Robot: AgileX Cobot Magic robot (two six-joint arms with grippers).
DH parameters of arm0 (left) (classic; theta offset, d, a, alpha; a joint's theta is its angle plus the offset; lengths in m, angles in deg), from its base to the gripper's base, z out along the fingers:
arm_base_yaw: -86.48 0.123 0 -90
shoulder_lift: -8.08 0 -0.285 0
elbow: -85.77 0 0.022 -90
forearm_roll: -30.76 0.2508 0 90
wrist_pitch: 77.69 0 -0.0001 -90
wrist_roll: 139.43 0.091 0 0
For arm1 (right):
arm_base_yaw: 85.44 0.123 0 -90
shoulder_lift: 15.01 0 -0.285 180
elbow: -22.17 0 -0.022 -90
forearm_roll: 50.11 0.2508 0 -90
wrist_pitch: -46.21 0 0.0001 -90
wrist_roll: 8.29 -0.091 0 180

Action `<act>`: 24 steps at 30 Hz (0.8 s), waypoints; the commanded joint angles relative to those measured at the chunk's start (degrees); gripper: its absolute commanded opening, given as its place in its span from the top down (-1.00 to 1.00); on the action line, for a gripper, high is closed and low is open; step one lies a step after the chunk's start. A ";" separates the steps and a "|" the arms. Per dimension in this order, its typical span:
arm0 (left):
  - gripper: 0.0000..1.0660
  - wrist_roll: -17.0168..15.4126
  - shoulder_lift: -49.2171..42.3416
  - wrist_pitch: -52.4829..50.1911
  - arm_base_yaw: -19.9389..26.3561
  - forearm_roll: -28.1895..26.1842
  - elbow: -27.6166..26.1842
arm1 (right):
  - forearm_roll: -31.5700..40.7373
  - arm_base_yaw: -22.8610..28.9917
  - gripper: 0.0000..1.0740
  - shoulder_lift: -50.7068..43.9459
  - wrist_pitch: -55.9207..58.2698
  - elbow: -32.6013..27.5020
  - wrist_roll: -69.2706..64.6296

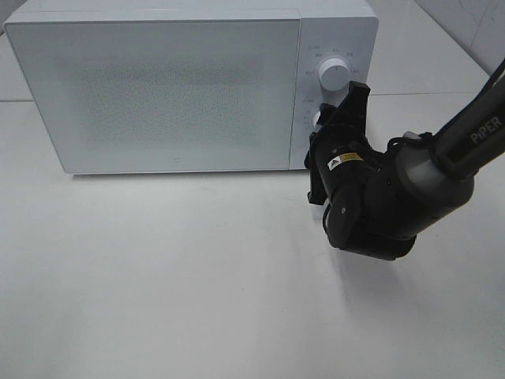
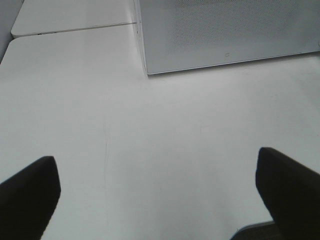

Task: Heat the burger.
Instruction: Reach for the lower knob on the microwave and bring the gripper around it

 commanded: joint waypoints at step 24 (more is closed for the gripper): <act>-0.89 0.00 -1.60 -0.52 0.06 -0.40 0.06 | 1.26 -1.03 -0.49 -1.32 -1.03 0.80 7.85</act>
